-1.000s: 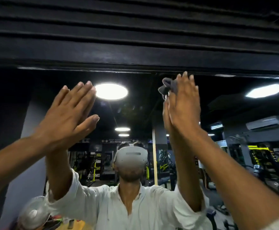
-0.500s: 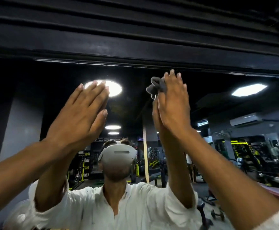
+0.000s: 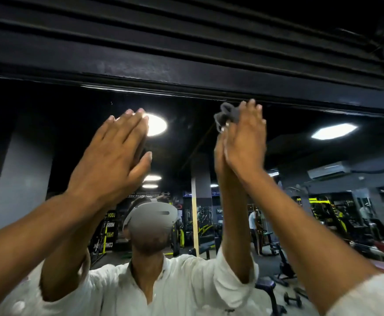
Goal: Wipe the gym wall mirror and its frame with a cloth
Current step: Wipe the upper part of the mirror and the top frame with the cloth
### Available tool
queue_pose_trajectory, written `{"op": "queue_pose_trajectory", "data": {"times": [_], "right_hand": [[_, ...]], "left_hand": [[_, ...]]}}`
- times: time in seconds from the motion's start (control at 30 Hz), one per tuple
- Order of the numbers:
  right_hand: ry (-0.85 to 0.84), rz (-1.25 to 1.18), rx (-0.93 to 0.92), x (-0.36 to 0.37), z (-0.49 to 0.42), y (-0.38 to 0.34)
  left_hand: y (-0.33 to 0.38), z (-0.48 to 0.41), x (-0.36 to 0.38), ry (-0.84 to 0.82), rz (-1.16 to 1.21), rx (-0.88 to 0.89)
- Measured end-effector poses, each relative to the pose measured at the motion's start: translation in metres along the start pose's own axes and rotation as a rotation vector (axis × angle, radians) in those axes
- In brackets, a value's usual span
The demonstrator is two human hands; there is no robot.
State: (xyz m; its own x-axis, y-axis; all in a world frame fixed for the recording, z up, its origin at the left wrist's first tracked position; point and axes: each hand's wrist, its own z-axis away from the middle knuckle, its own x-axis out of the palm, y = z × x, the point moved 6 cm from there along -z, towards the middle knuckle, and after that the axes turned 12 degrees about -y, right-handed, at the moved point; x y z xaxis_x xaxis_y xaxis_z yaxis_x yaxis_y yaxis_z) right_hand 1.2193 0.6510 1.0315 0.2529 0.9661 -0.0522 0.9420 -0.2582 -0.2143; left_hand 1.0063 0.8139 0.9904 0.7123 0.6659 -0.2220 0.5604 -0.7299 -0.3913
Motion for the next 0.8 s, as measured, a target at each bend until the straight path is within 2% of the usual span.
{"op": "queue_pose_trajectory", "data": {"times": [0.03, 0.1, 0.2, 0.27, 0.33, 0.4, 0.47, 0.53, 0.63, 0.7, 0.73, 0.8], "right_hand": [[0.032, 0.002, -0.024, 0.013, 0.001, -0.026], [0.032, -0.014, -0.189, 0.036, 0.017, -0.087], [-0.19, 0.026, -0.563, 0.055, 0.053, -0.149], [-0.247, 0.087, -0.705, 0.048, 0.05, -0.144], [-0.214, 0.077, -0.604, 0.037, 0.025, -0.113], [-0.132, 0.014, -0.363, 0.019, 0.002, -0.076], [-0.093, -0.054, -0.215, 0.014, 0.007, -0.067], [-0.153, -0.062, -0.277, 0.026, 0.041, -0.082], [-0.306, 0.061, -0.654, 0.042, 0.115, -0.094], [-0.37, 0.157, -0.756, 0.036, 0.134, -0.068], [-0.354, 0.168, -0.713, 0.029, 0.126, -0.049], [-0.258, 0.11, -0.452, 0.012, 0.095, -0.007]], "left_hand": [[-0.004, 0.0, -0.002, 0.035, 0.052, -0.035], [-0.015, 0.002, -0.007, 0.116, 0.157, -0.116], [-0.028, 0.005, -0.011, 0.178, 0.29, -0.178], [-0.027, 0.008, -0.011, 0.137, 0.261, -0.154], [-0.022, 0.011, -0.008, 0.071, 0.134, -0.108], [-0.021, 0.013, -0.002, 0.0, 0.021, -0.095], [-0.021, 0.013, 0.002, -0.039, -0.054, -0.105], [-0.02, 0.014, 0.002, -0.039, -0.078, -0.103], [-0.005, 0.017, -0.003, -0.02, -0.121, 0.035], [0.008, 0.023, 0.0, -0.025, -0.18, 0.153], [0.014, 0.025, 0.002, -0.034, -0.198, 0.185], [0.019, 0.029, 0.007, -0.053, -0.201, 0.19]]}}
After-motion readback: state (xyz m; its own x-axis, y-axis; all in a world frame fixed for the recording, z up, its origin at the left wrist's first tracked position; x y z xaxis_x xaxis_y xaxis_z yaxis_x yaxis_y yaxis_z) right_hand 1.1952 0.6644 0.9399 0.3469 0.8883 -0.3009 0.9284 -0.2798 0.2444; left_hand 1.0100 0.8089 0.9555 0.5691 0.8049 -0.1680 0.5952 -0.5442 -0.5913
